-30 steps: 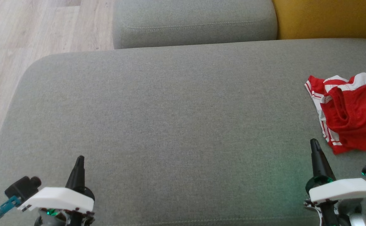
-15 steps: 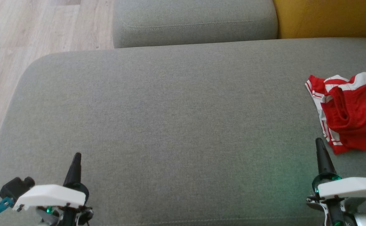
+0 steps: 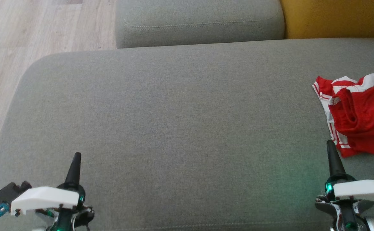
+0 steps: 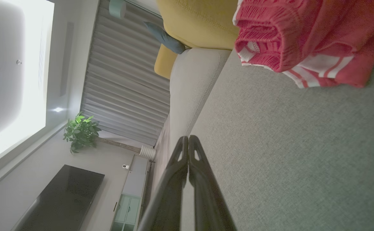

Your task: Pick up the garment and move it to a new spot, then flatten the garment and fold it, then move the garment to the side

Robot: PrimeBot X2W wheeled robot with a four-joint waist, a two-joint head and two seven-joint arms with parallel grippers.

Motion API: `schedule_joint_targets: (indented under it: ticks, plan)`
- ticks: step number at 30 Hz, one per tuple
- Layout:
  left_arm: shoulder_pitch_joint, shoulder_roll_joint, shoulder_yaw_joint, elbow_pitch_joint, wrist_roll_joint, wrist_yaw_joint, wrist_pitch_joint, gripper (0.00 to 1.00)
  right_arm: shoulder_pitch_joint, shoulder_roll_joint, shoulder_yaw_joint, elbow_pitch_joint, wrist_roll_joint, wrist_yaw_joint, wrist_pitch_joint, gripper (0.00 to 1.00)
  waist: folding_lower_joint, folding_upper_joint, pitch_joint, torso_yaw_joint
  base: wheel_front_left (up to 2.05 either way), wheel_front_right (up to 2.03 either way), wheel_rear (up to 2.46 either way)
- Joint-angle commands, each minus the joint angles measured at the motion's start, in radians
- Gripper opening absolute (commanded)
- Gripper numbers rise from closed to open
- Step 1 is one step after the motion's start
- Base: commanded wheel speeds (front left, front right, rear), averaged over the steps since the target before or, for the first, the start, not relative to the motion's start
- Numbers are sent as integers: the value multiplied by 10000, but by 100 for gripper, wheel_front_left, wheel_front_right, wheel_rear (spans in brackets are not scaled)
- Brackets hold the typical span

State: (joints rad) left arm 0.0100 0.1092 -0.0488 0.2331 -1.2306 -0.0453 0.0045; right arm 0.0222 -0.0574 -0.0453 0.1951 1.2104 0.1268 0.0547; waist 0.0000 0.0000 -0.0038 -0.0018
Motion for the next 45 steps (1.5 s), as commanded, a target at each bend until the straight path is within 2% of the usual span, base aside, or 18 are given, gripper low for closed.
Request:
schedule_joint_targets:
  ticks: [1,36,45]
  plan:
    - [-628,17,389,-243,-289,-94,58,0,-643,-207,76,-270,326,28,50,0,0,0,2,1,0,0,0]
    - [-1161,-423,1397,113,-3971,-853,903,0,-1268,-200,-308,474,4296,39,282,0,0,0,70,18,0,0,0]
    - [-1163,-441,1423,114,-3949,-853,924,0,-1271,-172,-347,476,4263,39,314,0,0,0,70,18,0,0,0]
